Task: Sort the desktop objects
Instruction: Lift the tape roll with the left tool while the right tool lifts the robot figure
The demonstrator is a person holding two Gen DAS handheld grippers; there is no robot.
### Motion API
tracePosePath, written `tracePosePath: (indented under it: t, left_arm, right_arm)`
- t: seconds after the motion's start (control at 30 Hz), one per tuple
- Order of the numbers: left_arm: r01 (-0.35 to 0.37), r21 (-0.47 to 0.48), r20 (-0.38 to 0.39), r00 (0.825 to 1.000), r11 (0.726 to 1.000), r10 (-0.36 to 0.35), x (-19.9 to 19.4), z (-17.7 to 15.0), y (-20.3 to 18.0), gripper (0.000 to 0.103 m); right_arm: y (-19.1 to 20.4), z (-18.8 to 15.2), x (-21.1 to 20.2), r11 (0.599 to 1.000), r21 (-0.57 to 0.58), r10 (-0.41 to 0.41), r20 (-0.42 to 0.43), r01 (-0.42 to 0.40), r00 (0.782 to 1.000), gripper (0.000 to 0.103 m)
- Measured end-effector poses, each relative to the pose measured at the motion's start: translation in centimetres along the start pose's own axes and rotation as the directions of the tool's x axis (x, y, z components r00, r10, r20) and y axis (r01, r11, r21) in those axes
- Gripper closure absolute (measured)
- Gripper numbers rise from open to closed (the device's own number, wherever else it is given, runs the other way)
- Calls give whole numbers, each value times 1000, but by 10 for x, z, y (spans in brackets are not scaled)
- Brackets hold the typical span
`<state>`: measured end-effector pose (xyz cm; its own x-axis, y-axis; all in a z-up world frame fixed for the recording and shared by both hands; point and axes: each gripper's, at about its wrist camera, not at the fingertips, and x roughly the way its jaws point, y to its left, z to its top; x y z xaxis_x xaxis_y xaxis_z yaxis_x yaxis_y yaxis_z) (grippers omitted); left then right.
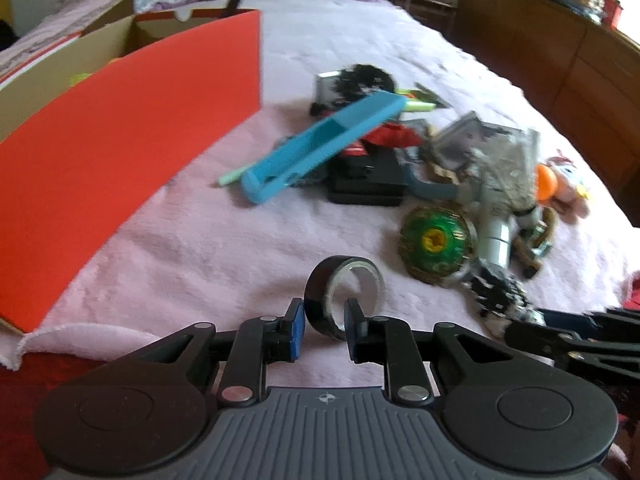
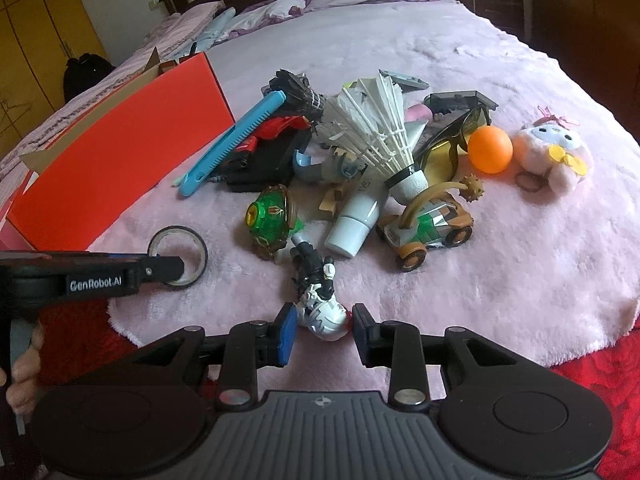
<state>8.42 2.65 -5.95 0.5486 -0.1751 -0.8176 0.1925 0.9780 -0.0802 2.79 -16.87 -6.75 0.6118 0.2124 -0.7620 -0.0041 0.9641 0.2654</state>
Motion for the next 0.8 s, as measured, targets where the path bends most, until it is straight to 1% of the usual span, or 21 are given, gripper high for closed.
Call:
tracePosePath:
  t: [0.07, 0.17, 0.4, 0.5, 0.63, 0.8]
  left_arm:
    - [-18, -15, 0, 1000, 1000, 18, 1, 1, 5, 82]
    - [-26, -15, 1, 1000, 1000, 26, 2, 1, 10, 90]
    - [-35, 30, -17, 999, 999, 35, 12, 6, 7, 90]
    - [-30, 39, -40, 999, 999, 32, 20, 11, 7, 92]
    - [-14, 34, -27, 1000, 999, 15, 15, 14, 7, 94]
    - [27, 27, -2, 1000, 999, -27, 0, 13, 3, 94]
  right_arm:
    - [1, 0, 0, 1000, -2, -2, 0, 2, 1000, 69]
    - [1, -1, 1, 1000, -3, -5, -2, 5, 1000, 69]
    - [3, -1, 3, 1000, -7, -10, -6, 10, 1000, 69]
    - [3, -1, 4, 1000, -9, -11, -7, 10, 1000, 69]
    - [2, 0, 4, 1000, -9, -9, -5, 9, 1000, 69]
    - [5, 1, -1, 1000, -29, -8, 29, 9, 1000, 77]
